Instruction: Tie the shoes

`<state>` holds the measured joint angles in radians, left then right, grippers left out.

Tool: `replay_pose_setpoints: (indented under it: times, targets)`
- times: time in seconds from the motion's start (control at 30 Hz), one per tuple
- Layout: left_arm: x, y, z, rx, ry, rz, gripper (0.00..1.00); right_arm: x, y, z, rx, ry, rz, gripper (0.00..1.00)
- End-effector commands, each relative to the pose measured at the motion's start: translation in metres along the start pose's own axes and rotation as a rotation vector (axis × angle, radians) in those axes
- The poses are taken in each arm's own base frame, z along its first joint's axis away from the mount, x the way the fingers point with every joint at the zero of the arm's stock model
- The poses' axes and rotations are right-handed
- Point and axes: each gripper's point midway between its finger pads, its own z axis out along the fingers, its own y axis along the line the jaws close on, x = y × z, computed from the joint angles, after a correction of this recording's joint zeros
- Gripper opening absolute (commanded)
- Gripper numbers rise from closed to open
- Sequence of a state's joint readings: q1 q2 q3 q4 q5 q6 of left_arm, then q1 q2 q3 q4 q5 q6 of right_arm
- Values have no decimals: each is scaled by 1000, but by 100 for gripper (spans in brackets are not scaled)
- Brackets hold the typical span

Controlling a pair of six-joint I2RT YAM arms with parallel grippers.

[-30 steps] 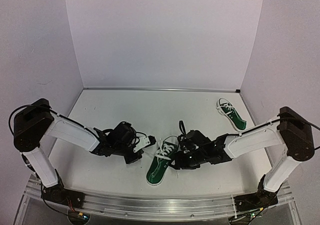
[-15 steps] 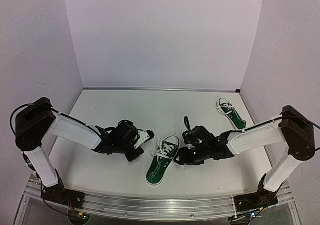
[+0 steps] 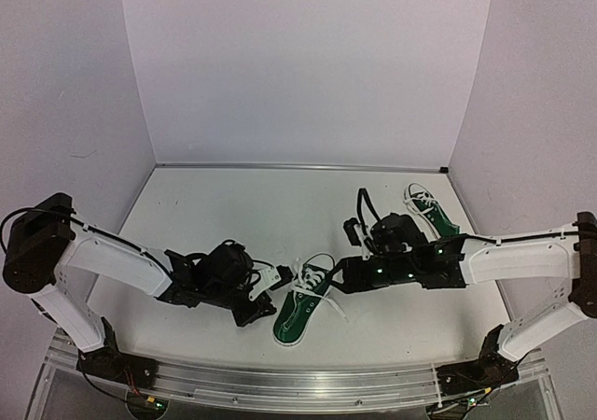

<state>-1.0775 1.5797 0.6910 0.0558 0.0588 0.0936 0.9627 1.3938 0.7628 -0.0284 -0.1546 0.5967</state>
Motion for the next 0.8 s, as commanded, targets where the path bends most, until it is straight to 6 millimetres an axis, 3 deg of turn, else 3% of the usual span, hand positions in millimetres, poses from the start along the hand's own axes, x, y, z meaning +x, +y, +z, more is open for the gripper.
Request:
replay_pose_setpoints:
  times: [0.0, 0.17, 0.5, 0.77]
  targets:
    - [1, -28, 11, 125, -23, -7, 28, 9, 8, 7, -47, 66, -85, 48]
    - [-6, -39, 19, 169, -48, -2, 27, 22, -2, 26, -14, 125, -168, 46]
    - [-15, -45, 24, 191, -79, 5, 28, 41, -55, 47, 173, 219, -179, 52]
    - [-19, -34, 14, 126, -102, 6, 29, 58, -66, 66, 184, 294, -187, 44]
